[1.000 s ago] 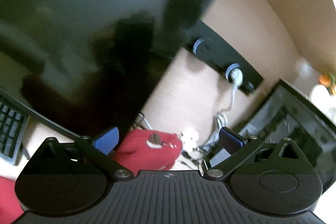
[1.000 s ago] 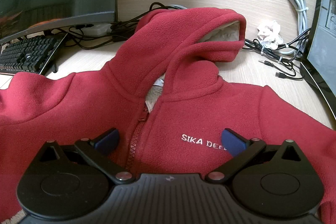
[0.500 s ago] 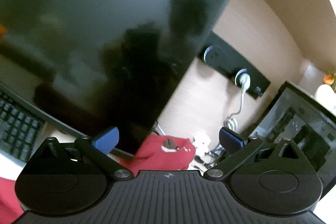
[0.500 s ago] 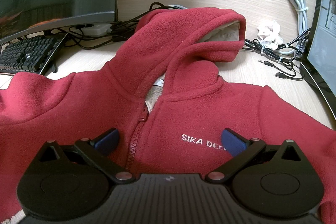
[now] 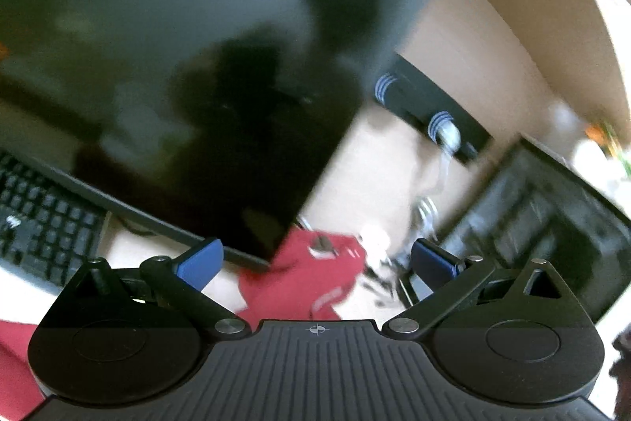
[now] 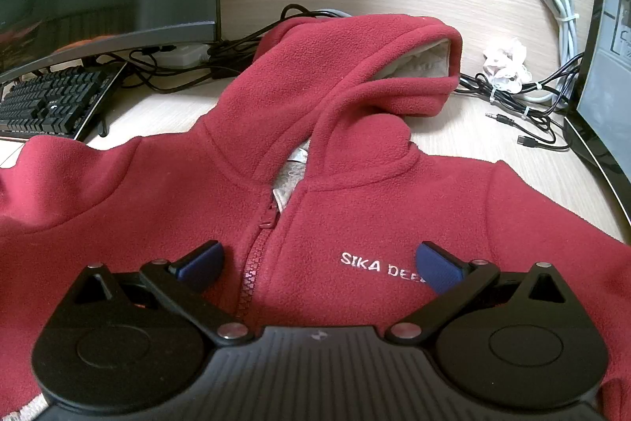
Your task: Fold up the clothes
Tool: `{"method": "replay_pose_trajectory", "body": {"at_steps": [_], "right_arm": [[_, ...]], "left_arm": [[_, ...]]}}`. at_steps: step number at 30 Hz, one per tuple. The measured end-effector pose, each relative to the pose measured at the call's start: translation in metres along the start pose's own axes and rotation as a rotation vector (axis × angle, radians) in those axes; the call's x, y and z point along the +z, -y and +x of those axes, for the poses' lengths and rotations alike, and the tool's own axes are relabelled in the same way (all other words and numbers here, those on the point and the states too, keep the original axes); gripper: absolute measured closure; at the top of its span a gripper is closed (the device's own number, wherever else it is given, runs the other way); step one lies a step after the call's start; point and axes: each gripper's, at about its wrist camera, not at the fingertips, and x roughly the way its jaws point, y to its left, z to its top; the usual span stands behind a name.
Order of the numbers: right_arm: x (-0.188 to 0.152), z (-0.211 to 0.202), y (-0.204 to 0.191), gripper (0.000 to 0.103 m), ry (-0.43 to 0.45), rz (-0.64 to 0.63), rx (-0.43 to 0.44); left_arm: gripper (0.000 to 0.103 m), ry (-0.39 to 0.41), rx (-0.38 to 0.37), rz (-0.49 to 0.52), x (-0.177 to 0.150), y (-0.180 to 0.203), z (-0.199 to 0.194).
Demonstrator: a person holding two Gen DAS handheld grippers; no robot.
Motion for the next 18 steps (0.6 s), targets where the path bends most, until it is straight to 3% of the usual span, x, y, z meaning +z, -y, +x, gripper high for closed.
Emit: {"method": "replay_pose_trajectory", "body": {"at_steps": [8,18], "right_arm": [[0.000,0.000,0.000,0.000,0.000,0.000,0.000],[0.000,0.000,0.000,0.000,0.000,-0.001,0.001]], "left_arm": [[0.000,-0.225,-0.191,0.140,-0.045,0.030,0.011],[0.000,-0.355,-0.173,0.197,-0.072,0.055,0.029]]}}
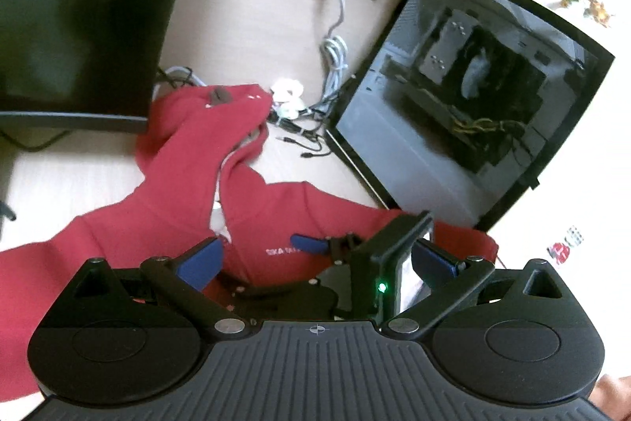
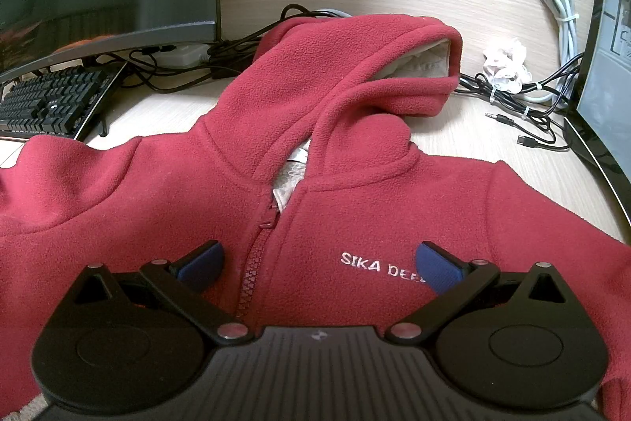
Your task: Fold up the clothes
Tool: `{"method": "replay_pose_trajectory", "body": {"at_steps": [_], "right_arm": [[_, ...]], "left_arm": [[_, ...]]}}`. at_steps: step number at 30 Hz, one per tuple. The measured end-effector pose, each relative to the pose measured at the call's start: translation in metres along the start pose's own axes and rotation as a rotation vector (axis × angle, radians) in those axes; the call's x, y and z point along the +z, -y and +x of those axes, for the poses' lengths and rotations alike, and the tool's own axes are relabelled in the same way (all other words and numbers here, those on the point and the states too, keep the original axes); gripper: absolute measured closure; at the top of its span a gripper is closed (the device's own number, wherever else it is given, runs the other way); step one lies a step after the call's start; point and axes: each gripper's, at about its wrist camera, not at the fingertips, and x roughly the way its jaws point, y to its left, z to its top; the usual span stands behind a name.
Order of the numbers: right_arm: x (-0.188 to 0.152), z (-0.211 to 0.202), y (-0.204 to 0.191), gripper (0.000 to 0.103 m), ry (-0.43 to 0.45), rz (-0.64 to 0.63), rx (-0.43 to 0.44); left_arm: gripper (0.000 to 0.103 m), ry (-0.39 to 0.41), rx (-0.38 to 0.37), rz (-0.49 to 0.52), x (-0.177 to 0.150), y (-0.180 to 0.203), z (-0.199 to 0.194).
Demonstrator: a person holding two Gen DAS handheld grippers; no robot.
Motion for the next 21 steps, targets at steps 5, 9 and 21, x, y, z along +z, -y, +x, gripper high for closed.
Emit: {"method": "replay_pose_trajectory", "body": {"at_steps": [5,9,21], "right_arm": [[0.000,0.000,0.000,0.000,0.000,0.000,0.000],[0.000,0.000,0.000,0.000,0.000,-0.001,0.001],[0.006,0.008,-0.009,0.000,0.001,-0.041,0.009]], "left_arm": [[0.000,0.002,0.034,-0.021,-0.005,-0.009,-0.011],[0.000,0.014,0.083,-0.034,-0.008,-0.013,-0.023],[0.000,0.127,0.269,-0.237,-0.047,-0.037,-0.064]]}}
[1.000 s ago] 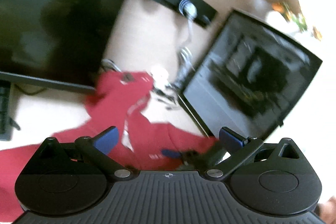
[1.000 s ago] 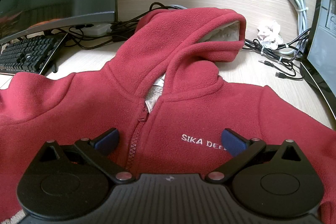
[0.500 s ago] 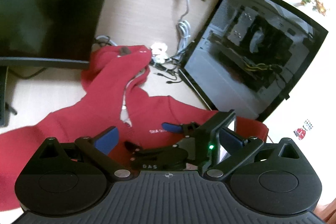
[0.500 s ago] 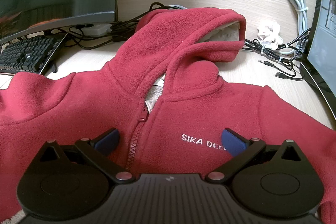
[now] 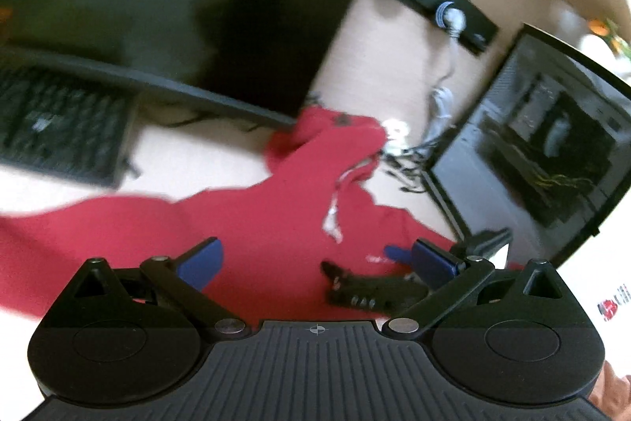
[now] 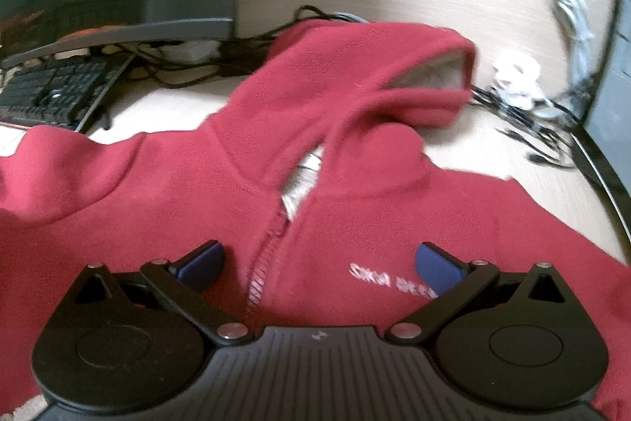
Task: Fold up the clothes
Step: 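Grasp the hoodie with both grippers and lift it to spread it flat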
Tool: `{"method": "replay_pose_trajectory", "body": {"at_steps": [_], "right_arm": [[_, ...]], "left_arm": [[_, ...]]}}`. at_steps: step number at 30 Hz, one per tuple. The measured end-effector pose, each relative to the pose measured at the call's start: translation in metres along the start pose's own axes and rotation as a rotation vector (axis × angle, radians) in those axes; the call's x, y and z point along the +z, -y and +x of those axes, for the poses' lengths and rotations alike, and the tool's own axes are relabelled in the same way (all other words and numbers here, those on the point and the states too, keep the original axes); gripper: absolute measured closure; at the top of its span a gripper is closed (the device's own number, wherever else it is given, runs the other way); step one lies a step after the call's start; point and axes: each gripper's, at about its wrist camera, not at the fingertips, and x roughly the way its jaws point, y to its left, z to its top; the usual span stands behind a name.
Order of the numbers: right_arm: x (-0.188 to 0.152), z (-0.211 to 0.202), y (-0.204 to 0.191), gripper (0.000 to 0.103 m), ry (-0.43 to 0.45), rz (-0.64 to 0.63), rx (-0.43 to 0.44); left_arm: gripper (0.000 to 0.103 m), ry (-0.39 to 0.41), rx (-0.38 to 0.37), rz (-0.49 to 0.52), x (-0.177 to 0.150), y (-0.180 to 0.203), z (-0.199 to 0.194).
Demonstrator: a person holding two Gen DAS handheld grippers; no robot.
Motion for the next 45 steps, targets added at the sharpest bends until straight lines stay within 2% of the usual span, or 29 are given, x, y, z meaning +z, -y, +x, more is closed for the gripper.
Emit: {"method": "replay_pose_trajectory", "body": {"at_steps": [2,4,6,9,11,15,16,18,20,23,27,29,33,34,37,39,41,44,45], "right_arm": [[0.005,0.005,0.000,0.000,-0.008,0.027,0.027],[0.008,0.007,0.000,0.000,-0.008,0.069,0.014],[0.012,0.012,-0.003,0.000,-0.033,0.039,0.004],[0.019,0.011,0.005,0.000,-0.113,0.030,0.041],[0.021,-0.006,0.018,0.000,-0.198,0.098,0.057],[-0.015,-0.079,0.043,0.000,-0.099,0.332,-0.083],[-0.029,-0.090,0.048,0.000,-0.098,0.394,-0.088],[-0.054,-0.094,0.056,0.000,-0.131,0.503,-0.020],[-0.069,-0.101,0.052,0.000,-0.056,0.525,-0.019],[-0.064,-0.091,0.056,0.000,-0.029,0.564,-0.053],[-0.032,-0.050,0.082,0.000,-0.024,0.602,-0.093],[-0.013,-0.026,0.085,0.000,-0.045,0.562,-0.128],[0.002,0.008,0.057,0.000,-0.084,0.284,-0.215],[0.004,0.010,0.054,0.000,-0.090,0.246,-0.207],[-0.003,-0.025,0.061,0.000,-0.063,0.187,-0.117],[-0.008,-0.048,0.065,0.000,-0.045,0.147,-0.056],[-0.025,-0.108,0.069,0.000,0.060,0.075,-0.025],[-0.059,-0.188,0.077,0.000,0.158,-0.015,-0.006],[-0.071,-0.205,0.076,0.000,0.133,-0.043,-0.034]], "left_arm": [[0.000,-0.042,0.012,-0.047,-0.010,-0.007,0.002],[0.000,-0.093,-0.006,-0.095,-0.023,-0.011,0.010],[0.000,-0.137,-0.037,-0.127,-0.034,-0.014,0.023],[0.000,-0.202,-0.076,-0.145,-0.047,-0.018,0.047],[0.000,-0.237,-0.097,-0.152,-0.055,-0.024,0.060],[0.000,-0.238,-0.201,-0.121,-0.057,-0.034,0.066],[0.000,-0.240,-0.225,-0.117,-0.057,-0.037,0.068],[0.000,-0.261,-0.262,-0.107,-0.053,-0.040,0.075],[0.000,-0.305,-0.268,-0.094,-0.046,-0.038,0.081],[0.000,-0.347,-0.277,-0.096,-0.037,-0.039,0.090],[0.000,-0.317,-0.273,-0.136,-0.015,-0.051,0.117],[0.000,-0.276,-0.230,-0.135,-0.001,-0.048,0.135],[0.000,-0.183,-0.090,-0.061,0.010,-0.025,0.160],[0.000,-0.169,-0.054,-0.022,0.009,-0.017,0.163],[0.000,-0.151,0.033,0.076,-0.003,0.009,0.154],[0.000,-0.131,0.028,0.103,-0.016,0.013,0.112],[0.000,-0.111,0.024,0.131,-0.029,0.017,0.071],[0.000,-0.080,0.004,0.217,-0.053,0.020,0.008],[0.000,-0.081,-0.002,0.259,-0.063,0.019,-0.009]]}}
